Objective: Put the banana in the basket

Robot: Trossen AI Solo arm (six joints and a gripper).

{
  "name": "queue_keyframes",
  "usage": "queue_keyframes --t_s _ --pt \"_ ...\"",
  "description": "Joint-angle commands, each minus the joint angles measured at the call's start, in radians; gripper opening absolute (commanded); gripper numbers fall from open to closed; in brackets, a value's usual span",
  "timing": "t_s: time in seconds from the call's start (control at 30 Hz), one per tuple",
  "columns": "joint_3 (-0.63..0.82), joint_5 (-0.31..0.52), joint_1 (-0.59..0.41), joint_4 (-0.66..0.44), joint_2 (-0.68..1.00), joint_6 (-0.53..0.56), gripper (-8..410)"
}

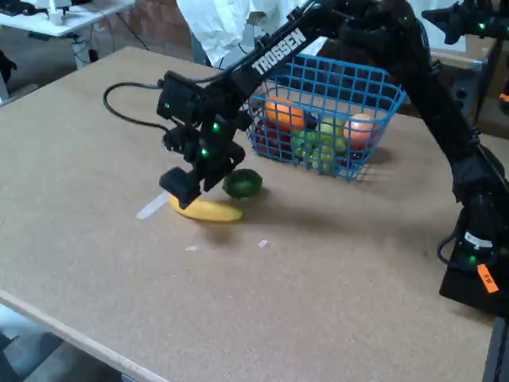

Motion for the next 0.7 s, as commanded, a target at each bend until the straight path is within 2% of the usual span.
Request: queue_keyframes --t_s 0.0,0.67 --pt "0.001 -0.006 0.005 0.008 0.010 -0.003 342" --pt "0.000 0.007 0.025 -0.002 0.059 0.004 336"
